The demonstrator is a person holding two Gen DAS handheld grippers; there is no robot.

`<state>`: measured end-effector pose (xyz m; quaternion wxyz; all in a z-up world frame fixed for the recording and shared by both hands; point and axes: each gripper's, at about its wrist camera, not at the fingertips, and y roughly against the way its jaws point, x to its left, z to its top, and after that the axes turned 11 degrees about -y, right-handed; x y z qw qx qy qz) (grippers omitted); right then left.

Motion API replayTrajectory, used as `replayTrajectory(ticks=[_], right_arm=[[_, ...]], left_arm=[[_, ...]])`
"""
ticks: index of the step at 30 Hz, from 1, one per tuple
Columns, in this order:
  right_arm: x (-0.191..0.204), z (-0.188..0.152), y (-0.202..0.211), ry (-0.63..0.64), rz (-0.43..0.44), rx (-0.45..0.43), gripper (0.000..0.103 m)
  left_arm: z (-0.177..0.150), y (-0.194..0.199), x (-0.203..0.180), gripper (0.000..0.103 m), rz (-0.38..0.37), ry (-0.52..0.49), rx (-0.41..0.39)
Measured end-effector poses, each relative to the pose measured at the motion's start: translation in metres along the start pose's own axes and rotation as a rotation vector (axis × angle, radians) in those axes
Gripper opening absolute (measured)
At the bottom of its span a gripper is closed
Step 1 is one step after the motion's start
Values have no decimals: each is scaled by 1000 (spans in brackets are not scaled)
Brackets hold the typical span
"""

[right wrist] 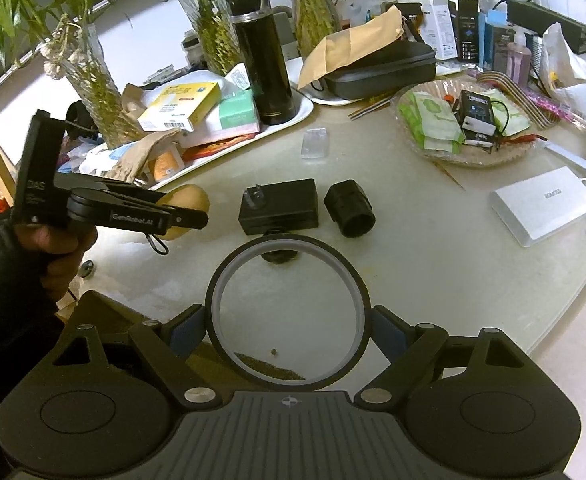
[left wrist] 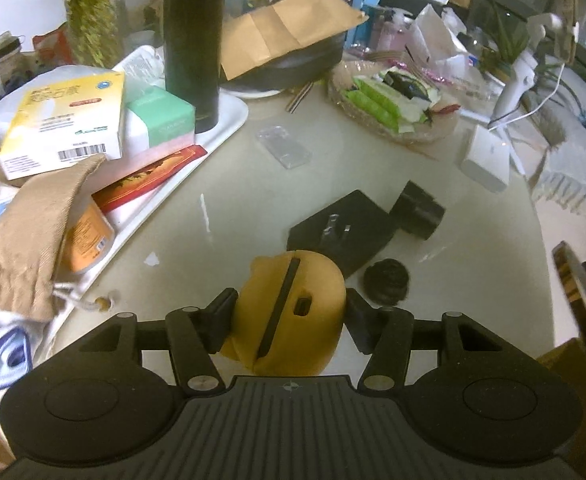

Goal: Organize rigid objects
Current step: 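Carry the earbud case and the lid over the cardboard box with both grippers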

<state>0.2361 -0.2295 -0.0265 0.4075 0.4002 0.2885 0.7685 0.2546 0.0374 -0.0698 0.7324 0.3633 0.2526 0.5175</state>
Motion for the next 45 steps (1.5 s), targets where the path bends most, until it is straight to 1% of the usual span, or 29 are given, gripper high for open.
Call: replayTrajectory(ticks=[10,20,25,30,36,38,43,45], right_arm=[[7,-9,12,20,13,-1,88],[16,-20,25,28,37,-5,88],[22,-25,29,55,50,-9,88],[29,-30,34,77,58,-11,88],[30,-38,45,66,50,-23,88],[31,-42,49,65,43,-28,89],[32,-47,55,46,25,-32,89],[32,-50,57,34,23,-29,89]], left_arm=[[3,41,-22,56,66,15,-14],[-9,86,-42,56,62,22,-38],[-14,109,-54,56,63,29,-54],[-24,126,-61,56,36,47,-63],[-35,132,-75,56,14,8,-61],[-39,131,-79,56,-7,-17,-58],[-52,125,-86,56,-30,-71,-31],[-56,123,-92,56,-34,-116,-33]])
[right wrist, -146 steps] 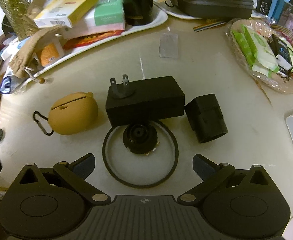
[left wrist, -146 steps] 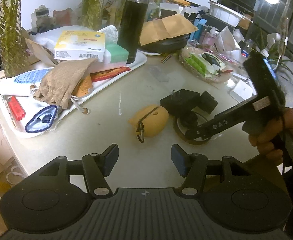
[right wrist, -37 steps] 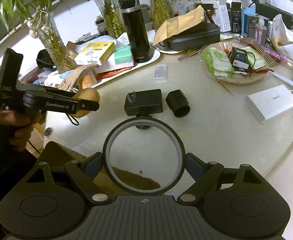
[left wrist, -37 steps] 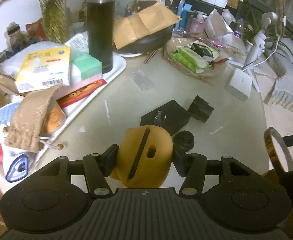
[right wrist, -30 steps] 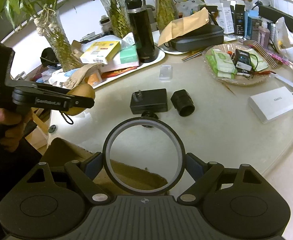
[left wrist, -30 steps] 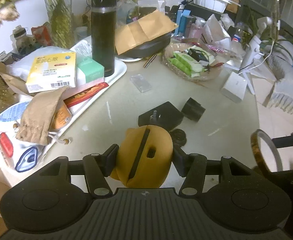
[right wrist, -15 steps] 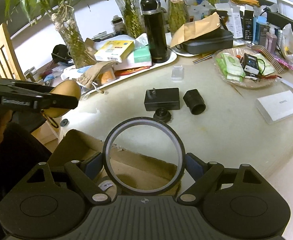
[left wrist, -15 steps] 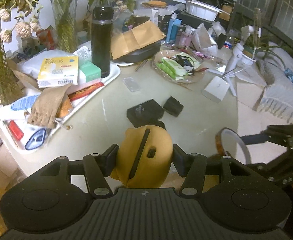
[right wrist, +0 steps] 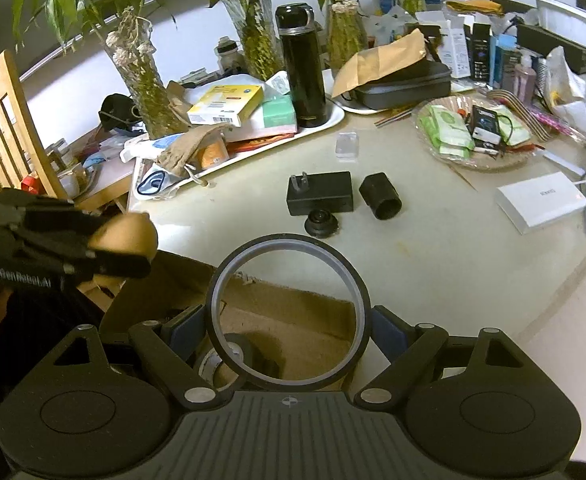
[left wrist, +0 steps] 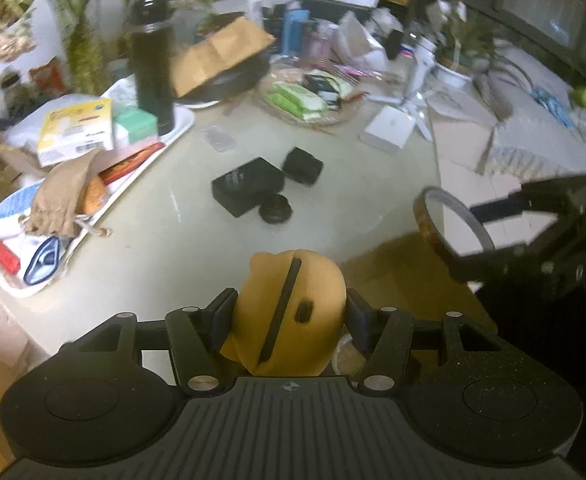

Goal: Organize rigid objects
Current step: 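Carry the earbud case and the lid over the cardboard box with both grippers, then lower the case and lid into the box and open both grippers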

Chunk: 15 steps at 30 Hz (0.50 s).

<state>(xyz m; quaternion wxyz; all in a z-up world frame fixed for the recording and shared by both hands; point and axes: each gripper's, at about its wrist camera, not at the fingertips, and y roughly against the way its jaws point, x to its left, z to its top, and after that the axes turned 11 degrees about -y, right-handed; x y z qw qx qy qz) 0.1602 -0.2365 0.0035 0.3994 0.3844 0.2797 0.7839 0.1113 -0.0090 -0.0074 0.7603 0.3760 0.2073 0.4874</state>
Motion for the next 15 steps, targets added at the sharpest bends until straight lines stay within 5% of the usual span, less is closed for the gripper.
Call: replayTrajectory(ticks=[5,8,15], right_arm=[[4,-5,4,1,-10,8,89],[4,-7,7,-2,-17,5,89],[5,-14,10,-7,-22,7,89]], left_arm=[[-9,2,-12,58,-17,-80,-67],[-13,6,-12,68,-23,-70,-84],[-30,20,-8,69,-2,-16,-91]])
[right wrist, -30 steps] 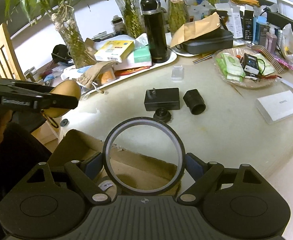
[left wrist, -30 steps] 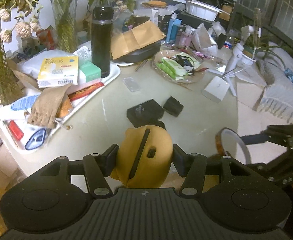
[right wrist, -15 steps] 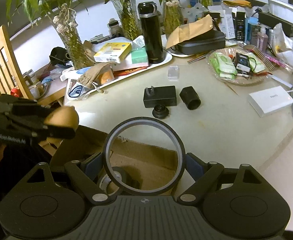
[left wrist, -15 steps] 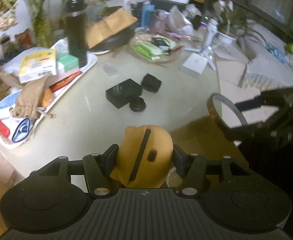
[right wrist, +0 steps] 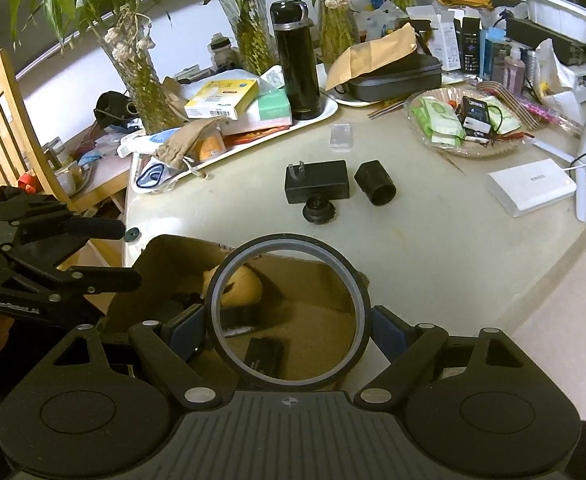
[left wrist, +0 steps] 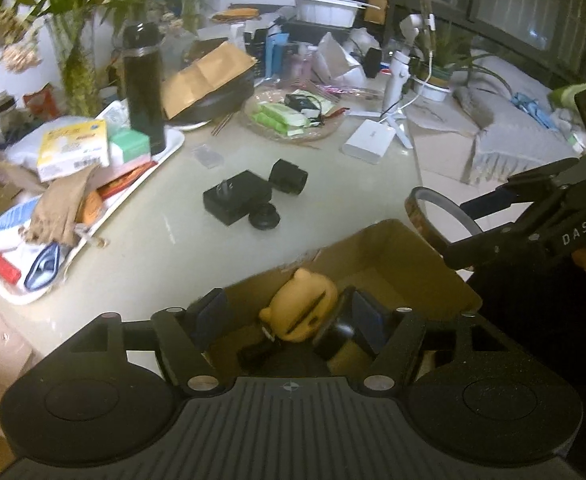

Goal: Organize rigid objects
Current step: 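Lower the case and lid into the box and open both grippers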

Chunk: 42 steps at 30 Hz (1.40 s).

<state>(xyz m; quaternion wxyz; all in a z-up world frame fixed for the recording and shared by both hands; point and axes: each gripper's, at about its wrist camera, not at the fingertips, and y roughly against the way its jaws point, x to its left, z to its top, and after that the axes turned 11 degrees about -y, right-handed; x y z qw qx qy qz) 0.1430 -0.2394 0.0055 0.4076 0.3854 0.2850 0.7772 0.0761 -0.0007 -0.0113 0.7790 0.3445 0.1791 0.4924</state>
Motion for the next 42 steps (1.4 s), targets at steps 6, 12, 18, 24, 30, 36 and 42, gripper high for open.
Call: replayTrajectory(ticks=[6,12,18,24,30,36,42], right_arm=[[2,-5,-5,-3,2,15,89],[7,-6,-12,2,4,28,89],[9,-2,-15,5,10,28,89],[12,4,-18,14,22,25,89],[11,11,-28,7,39,22,94],[6,10,-36,-1,8,26,103],[-1,5,-41,-8,-23,43,103]], left_arm=[[-11,6,4,69,18,51,9],[-13,8,10,69,31,93,1],[-12,7,11,69,38,109,-3],[-11,4,10,69,40,109,7],[-12,4,13,69,47,118,9],[-14,3,17,69,56,127,17],[-12,1,20,69,64,133,13]])
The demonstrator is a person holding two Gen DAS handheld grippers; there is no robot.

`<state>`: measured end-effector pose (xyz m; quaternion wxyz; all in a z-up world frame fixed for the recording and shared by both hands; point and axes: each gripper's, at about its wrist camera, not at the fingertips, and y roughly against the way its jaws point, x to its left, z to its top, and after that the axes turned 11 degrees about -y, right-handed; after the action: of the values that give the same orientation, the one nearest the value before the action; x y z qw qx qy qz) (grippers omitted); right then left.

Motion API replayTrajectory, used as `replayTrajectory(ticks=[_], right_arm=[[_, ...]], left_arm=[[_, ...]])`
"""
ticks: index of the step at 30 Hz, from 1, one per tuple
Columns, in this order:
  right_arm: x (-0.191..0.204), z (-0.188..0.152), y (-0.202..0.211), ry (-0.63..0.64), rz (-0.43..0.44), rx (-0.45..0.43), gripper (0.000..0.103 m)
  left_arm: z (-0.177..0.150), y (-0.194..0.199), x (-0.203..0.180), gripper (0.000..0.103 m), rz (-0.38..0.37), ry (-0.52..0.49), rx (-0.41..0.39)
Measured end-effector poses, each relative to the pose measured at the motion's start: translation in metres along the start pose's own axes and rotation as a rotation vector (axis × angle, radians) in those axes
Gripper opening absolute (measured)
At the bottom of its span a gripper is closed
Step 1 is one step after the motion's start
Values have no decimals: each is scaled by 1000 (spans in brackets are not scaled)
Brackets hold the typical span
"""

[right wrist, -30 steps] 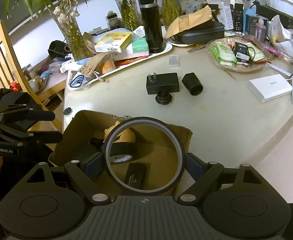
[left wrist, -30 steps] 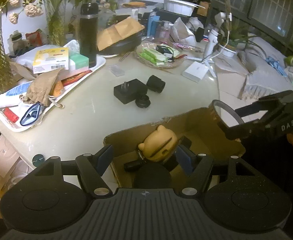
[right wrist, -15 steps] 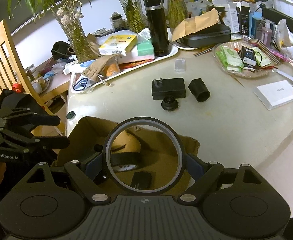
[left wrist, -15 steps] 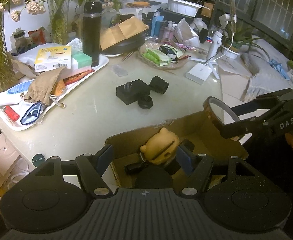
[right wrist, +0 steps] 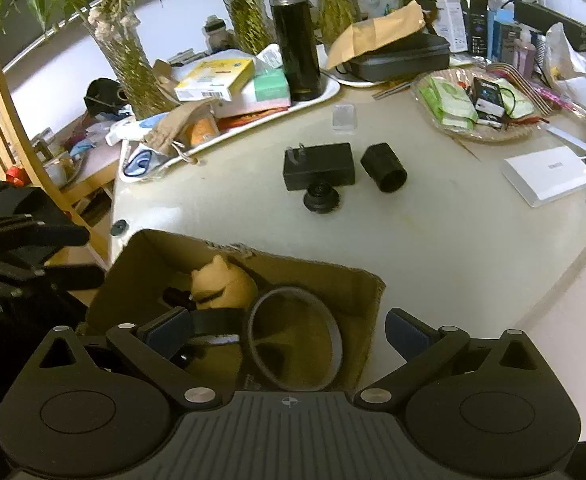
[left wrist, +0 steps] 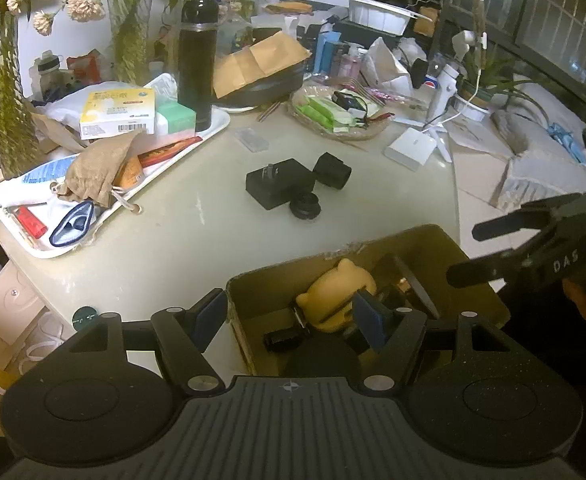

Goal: Organize rigid objects
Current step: 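Lower the case and lid into the box and open both grippers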

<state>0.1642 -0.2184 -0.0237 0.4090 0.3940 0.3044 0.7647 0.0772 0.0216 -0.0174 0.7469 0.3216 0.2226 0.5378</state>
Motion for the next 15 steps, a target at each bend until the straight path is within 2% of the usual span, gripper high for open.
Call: replayTrajectory(ticks=[7,15], right_arm=[[0,-1,-3,7,-12,-17,103],[-5,6,-5,1,-70,-66,103]], left_arm=[[4,-5,1,69,0,-1,-4],[8,-12,1,69,-1,-6,-7]])
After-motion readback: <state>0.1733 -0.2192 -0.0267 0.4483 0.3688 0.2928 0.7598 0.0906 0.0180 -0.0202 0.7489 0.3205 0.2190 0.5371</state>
